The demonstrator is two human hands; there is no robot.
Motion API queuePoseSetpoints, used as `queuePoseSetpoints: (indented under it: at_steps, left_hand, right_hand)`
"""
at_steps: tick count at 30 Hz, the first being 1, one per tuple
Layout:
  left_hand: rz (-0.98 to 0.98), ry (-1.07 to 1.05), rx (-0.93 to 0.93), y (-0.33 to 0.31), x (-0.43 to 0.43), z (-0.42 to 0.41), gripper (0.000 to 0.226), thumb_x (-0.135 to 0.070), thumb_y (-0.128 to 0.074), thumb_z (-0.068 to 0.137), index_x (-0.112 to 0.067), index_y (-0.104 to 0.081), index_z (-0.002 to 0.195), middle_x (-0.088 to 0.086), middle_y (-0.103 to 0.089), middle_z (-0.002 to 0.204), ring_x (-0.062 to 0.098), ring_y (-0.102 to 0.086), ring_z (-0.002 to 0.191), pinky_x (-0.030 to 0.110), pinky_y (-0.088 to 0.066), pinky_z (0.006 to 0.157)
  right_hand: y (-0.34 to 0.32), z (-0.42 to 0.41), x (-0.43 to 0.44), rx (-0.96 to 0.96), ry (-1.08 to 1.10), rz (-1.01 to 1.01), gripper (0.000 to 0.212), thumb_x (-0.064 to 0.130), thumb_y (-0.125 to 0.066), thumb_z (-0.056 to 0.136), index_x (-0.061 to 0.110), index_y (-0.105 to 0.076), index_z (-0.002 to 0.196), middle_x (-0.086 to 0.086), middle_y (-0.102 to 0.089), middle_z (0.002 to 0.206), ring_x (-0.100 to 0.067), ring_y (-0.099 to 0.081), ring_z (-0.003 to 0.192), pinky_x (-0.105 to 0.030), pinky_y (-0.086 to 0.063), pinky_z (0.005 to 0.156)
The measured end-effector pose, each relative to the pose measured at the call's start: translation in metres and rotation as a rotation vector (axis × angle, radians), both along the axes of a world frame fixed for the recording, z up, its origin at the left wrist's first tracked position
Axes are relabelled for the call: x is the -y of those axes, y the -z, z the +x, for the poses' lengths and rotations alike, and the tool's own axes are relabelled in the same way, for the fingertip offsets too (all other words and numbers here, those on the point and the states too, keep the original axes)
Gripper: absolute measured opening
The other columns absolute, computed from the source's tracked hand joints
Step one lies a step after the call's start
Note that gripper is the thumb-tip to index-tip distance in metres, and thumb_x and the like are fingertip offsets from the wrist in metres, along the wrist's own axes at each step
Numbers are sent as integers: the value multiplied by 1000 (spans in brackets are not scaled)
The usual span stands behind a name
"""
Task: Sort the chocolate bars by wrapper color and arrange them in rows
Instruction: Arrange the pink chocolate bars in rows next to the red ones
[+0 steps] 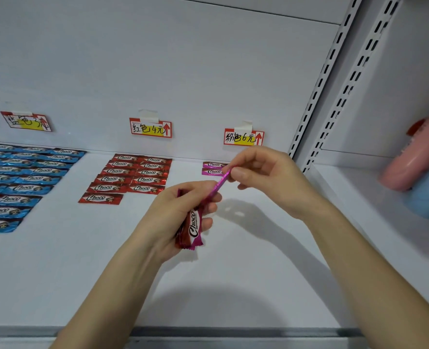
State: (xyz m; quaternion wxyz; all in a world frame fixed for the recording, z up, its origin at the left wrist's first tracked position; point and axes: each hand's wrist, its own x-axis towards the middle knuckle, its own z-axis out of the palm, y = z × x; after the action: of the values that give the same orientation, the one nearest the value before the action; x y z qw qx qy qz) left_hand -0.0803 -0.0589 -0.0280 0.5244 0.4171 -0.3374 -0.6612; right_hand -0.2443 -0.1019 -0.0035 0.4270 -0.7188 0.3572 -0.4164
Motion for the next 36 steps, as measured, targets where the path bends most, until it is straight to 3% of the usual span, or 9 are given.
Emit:
queuePoseSetpoints:
  at_steps: [4,10,13,17,21,25,30,34,36]
  left_hand:
    - [-22,-154,31,2,-2,1,7,-8,-69,75,-10,-68,82,2,-66,67,5,-57,49,17,-43,39]
    - [-59,-194,67,3,-7,-1,26,-34,-57,86,-11,-70,82,4,-65,65,6,-52,49,18,-40,38]
    - [-114,-182,128,4,-7,1,15,-24,-63,82,-10,-70,86,6,-60,66,7,-52,52,19,-40,39]
    - [-121,-200,195,7,-4,3,3,-10,-66,83,-9,-69,84,5,-59,65,8,-52,52,19,-41,40]
    - [33,-248,50,11,3,4,12,-18,-62,89,-6,-62,89,6,-62,66,10,-49,51,19,-43,40]
    - [189,-213,-281,15,8,12,6,-6,-48,92,-1,-50,95,22,-63,91,20,-58,66,23,-51,49]
    - [157,-201,-294,18,10,15,20,9,-33,92,7,-46,106,28,-60,93,33,-65,86,37,-51,68]
    - [123,-219,-259,21,13,18,25,12,-33,92,7,-44,115,21,-69,70,35,-66,86,42,-56,71]
    - [129,-220,-265,23,13,19,27,12,-34,92,6,-46,115,26,-68,91,33,-69,86,41,-58,69]
  right_hand:
    - [11,-5,-17,57,-18,49,17,3,-67,73,13,-64,86,7,-70,88,-6,-64,85,-17,-51,75]
    - [21,-4,-25,59,82,-125,31,-3,-70,74,25,-64,84,18,-66,88,-5,-63,87,-18,-50,79]
    - [24,-5,-24,-85,133,-252,20,11,-69,73,28,-65,82,17,-64,91,-3,-60,91,-15,-47,81]
    - [26,-3,-23,-298,148,-430,10,14,-71,75,10,-70,84,5,-66,90,3,-55,92,-9,-39,84]
    - [32,0,0,-382,147,-353,14,10,-71,78,10,-71,91,2,-65,87,1,-53,83,-7,-37,75]
    - [46,-1,44,-477,227,-173,12,10,-68,81,9,-71,93,11,-61,81,-2,-54,78,-4,-36,72]
    - [62,5,82,-617,242,-142,13,13,-65,84,10,-71,95,0,-63,95,-14,-54,93,-27,-41,84]
    - [70,5,94,-727,212,-168,14,13,-64,84,9,-72,95,-6,-67,101,-20,-56,96,-35,-44,87]
    - [73,4,96,-744,209,-200,15,14,-63,85,9,-72,96,-6,-67,101,-20,-56,97,-35,-44,87]
